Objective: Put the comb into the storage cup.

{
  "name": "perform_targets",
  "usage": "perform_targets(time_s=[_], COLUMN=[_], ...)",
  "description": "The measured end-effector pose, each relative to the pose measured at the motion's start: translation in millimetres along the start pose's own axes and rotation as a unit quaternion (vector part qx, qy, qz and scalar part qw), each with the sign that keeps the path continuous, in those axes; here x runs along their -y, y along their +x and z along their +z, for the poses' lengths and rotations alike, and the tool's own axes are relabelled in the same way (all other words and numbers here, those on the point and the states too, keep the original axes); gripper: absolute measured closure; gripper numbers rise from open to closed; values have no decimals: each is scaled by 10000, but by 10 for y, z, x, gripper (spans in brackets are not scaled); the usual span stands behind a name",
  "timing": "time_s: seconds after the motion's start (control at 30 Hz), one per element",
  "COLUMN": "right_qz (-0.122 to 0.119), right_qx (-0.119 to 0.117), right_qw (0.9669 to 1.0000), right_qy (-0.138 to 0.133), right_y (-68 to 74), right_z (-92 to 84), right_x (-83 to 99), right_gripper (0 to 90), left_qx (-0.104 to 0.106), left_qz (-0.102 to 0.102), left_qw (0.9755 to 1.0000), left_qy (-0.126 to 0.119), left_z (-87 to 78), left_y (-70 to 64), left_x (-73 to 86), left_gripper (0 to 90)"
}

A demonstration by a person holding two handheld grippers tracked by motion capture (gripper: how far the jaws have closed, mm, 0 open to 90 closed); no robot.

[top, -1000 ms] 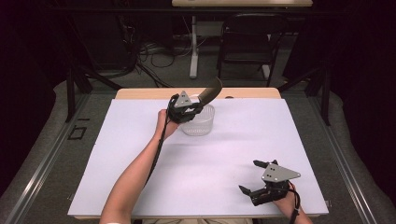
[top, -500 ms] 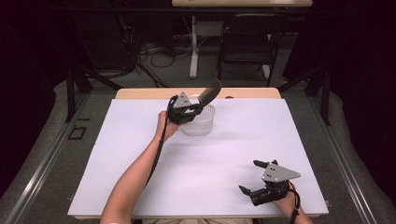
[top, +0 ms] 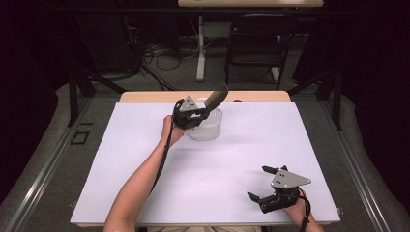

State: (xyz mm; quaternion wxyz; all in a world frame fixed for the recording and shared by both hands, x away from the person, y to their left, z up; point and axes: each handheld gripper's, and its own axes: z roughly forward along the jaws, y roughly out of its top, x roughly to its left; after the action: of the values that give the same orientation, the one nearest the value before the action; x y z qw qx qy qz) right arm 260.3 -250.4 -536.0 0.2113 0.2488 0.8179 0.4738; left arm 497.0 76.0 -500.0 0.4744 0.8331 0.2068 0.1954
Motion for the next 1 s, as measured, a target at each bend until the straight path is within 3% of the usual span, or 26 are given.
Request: perform_targets(time_s=[0.27, 0.73, 0.83, 1.0], right_qz=[-1, 20, 12, 17], right_qx=[-3, -13, -9, -17], right_qw=[10000, 10000, 10000, 10000], right_qy=[2, 8, 20, 25], right_y=[2, 5, 3, 4], right_z=[1, 6, 8, 12], right_x=[0, 0, 0, 1], right_gripper=[12, 12, 12, 12], left_qx=[-2, 175, 268, 366], left_qz=[16, 3, -11, -48], left_qw=[10000, 9995, 9991, 9992], left_qy=[56, 273, 329, 176], left_z=[-4, 16, 12, -47], left_y=[1, 1, 6, 12], left_x=[-4, 7, 12, -22], left_gripper=[719, 709, 659, 567])
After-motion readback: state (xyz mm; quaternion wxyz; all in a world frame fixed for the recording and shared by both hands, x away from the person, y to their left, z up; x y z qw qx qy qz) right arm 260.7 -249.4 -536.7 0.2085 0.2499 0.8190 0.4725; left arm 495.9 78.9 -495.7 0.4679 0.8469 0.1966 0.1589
